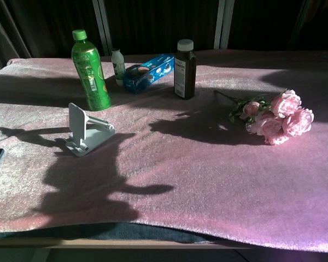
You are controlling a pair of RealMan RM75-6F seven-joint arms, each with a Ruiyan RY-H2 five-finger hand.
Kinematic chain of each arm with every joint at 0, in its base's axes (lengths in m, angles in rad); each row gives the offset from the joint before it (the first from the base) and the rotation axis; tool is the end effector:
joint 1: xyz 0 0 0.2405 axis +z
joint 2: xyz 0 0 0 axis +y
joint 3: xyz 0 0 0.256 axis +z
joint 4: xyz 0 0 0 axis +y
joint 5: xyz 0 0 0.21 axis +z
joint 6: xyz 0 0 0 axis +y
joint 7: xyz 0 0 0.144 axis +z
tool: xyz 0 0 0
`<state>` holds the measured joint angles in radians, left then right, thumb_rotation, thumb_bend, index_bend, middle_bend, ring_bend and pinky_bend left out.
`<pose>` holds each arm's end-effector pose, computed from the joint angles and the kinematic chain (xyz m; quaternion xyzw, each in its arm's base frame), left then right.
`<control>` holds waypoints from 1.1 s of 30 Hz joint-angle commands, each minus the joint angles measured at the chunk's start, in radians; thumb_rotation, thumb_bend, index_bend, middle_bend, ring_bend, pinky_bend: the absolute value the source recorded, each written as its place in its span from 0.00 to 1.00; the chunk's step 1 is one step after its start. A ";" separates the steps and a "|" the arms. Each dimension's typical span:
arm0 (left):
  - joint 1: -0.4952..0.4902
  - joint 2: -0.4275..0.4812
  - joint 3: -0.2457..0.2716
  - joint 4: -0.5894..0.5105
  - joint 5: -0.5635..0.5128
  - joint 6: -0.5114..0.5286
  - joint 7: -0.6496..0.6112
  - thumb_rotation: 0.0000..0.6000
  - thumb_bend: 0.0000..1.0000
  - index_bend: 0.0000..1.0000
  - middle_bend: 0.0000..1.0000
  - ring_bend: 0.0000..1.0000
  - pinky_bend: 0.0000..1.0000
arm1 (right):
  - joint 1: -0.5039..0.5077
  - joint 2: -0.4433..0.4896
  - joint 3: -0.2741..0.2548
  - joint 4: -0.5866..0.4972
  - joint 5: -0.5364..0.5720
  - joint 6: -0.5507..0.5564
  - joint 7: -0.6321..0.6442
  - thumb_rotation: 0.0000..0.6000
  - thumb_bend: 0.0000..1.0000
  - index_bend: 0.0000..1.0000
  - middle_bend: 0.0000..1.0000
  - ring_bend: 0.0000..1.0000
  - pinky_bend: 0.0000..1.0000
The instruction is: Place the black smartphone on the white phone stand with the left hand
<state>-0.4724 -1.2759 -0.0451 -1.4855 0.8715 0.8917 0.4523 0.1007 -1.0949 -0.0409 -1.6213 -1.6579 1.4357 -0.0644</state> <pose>-0.3310 0.2802 0.0667 -0.6823 -0.4691 -0.1315 0.5451 -0.2986 -0.1635 0.1387 0.6832 -0.3610 0.3539 0.5270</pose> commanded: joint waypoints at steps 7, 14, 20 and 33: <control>0.072 0.069 0.007 -0.070 0.239 0.135 -0.212 1.00 0.36 0.71 1.00 0.74 0.27 | 0.000 0.000 -0.001 -0.002 0.001 0.000 0.001 1.00 0.19 0.00 0.00 0.00 0.00; 0.131 0.042 -0.028 -0.007 0.409 0.294 -0.483 1.00 0.36 0.71 1.00 0.75 0.28 | 0.000 0.000 -0.006 -0.002 -0.007 -0.001 -0.001 1.00 0.19 0.00 0.00 0.00 0.00; 0.172 -0.004 -0.067 0.061 0.519 0.432 -0.799 1.00 0.36 0.71 1.00 0.75 0.28 | -0.001 0.002 -0.006 -0.001 -0.009 0.002 0.005 1.00 0.19 0.00 0.00 0.00 0.00; 0.145 -0.058 -0.130 -0.117 0.585 0.500 -0.978 1.00 0.35 0.71 1.00 0.75 0.31 | 0.006 -0.004 -0.007 -0.002 -0.004 -0.017 -0.013 1.00 0.19 0.00 0.00 0.00 0.00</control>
<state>-0.3041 -1.3098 -0.1497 -1.4907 1.4302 1.3978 -0.5834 0.1065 -1.0986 -0.0487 -1.6229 -1.6629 1.4196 -0.0766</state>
